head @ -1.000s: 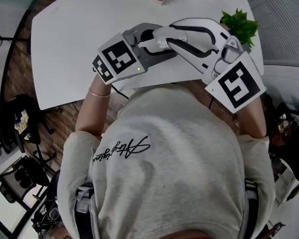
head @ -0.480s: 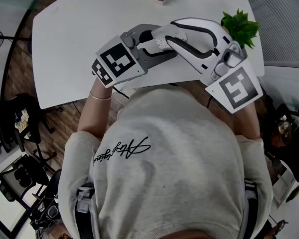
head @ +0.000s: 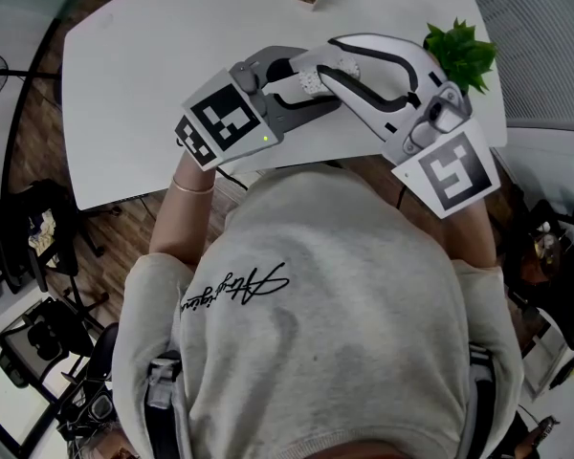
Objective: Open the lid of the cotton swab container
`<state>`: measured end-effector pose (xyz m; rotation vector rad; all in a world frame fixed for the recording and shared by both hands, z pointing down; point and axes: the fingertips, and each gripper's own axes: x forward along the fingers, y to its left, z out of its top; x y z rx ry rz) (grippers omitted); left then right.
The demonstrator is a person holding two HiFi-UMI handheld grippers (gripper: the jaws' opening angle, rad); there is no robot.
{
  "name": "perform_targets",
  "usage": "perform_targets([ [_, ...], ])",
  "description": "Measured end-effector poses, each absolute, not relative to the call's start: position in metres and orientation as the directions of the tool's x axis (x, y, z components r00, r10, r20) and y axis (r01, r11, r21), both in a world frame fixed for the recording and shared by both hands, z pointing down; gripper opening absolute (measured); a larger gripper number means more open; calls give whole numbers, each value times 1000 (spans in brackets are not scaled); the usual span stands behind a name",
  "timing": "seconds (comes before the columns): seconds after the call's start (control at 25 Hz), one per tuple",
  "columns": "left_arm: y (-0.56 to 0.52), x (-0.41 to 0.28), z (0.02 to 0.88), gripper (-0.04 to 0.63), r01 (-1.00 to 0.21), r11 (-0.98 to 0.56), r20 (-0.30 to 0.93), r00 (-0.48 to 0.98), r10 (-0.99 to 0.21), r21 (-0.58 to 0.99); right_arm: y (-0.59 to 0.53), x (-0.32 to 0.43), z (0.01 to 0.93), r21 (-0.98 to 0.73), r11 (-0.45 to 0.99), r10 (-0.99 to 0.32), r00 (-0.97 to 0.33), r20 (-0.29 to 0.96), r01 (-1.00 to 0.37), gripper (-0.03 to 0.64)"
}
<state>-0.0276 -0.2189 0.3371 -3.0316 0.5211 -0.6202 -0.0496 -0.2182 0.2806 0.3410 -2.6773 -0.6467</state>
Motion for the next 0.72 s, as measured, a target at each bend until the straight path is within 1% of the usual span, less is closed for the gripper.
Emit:
perform_targets([
  [0.12,-219,-27,338,190,-320,-945,385,865,-321,-70,-222,-60,261,485,852,-343,-910,232,-197,112],
  [0.48,-220,-29,341,190,-320,-945,403,857,-322,-72,-231,-58,262,506,823,-404,-891,207,-256,117],
  [0.72,-219,-32,334,190,-326,-941,393,857,-333,-86,-236,-51,255,554,774,-449,-883,139,-306,106],
])
